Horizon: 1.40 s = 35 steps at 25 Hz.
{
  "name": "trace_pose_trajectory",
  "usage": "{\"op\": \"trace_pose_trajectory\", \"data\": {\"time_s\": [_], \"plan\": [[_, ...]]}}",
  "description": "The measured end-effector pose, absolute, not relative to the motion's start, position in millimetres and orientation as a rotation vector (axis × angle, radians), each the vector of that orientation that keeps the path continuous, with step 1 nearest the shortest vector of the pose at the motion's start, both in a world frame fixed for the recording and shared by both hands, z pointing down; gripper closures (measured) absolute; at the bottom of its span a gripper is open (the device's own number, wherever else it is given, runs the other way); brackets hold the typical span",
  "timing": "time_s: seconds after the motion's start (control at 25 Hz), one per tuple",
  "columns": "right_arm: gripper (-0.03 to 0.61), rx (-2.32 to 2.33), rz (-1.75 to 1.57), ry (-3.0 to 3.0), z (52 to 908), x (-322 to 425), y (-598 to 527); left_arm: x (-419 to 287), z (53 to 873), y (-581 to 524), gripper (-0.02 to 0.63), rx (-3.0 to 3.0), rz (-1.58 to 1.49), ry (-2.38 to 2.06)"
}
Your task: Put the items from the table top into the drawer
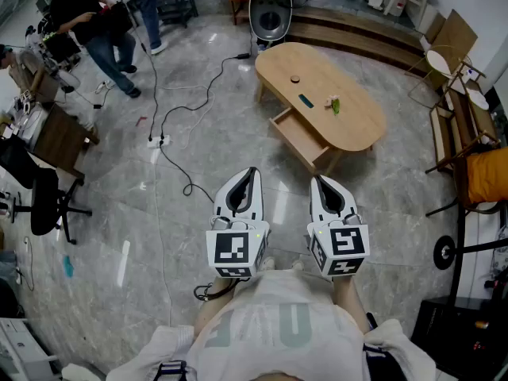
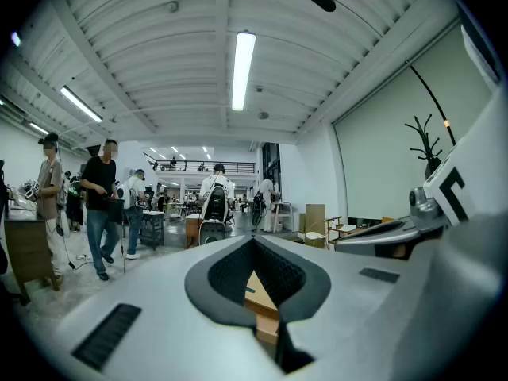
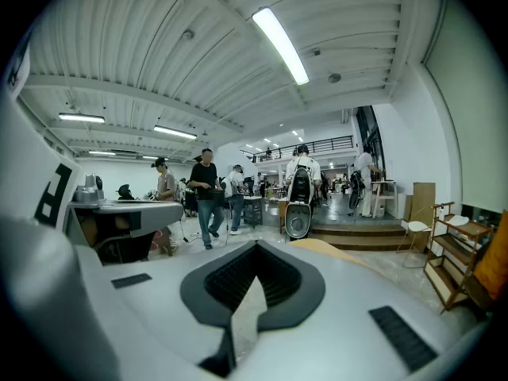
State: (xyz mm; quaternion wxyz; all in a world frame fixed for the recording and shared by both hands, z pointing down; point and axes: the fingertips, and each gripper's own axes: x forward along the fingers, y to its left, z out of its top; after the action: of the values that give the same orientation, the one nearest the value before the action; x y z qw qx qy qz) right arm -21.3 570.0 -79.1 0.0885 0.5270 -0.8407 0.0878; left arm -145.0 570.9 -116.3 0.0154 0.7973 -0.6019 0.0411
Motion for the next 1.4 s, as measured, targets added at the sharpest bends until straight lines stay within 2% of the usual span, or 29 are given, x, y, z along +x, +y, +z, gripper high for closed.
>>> {"op": "trace_pose_trajectory", "data": {"time_s": [1.4], "plan": [[0.574, 1.569, 0.222, -2.592, -71.5, 71.9, 557.6, -46.5, -103.8, 546.2, 0.607, 2.523, 0.048, -1.815]]}}
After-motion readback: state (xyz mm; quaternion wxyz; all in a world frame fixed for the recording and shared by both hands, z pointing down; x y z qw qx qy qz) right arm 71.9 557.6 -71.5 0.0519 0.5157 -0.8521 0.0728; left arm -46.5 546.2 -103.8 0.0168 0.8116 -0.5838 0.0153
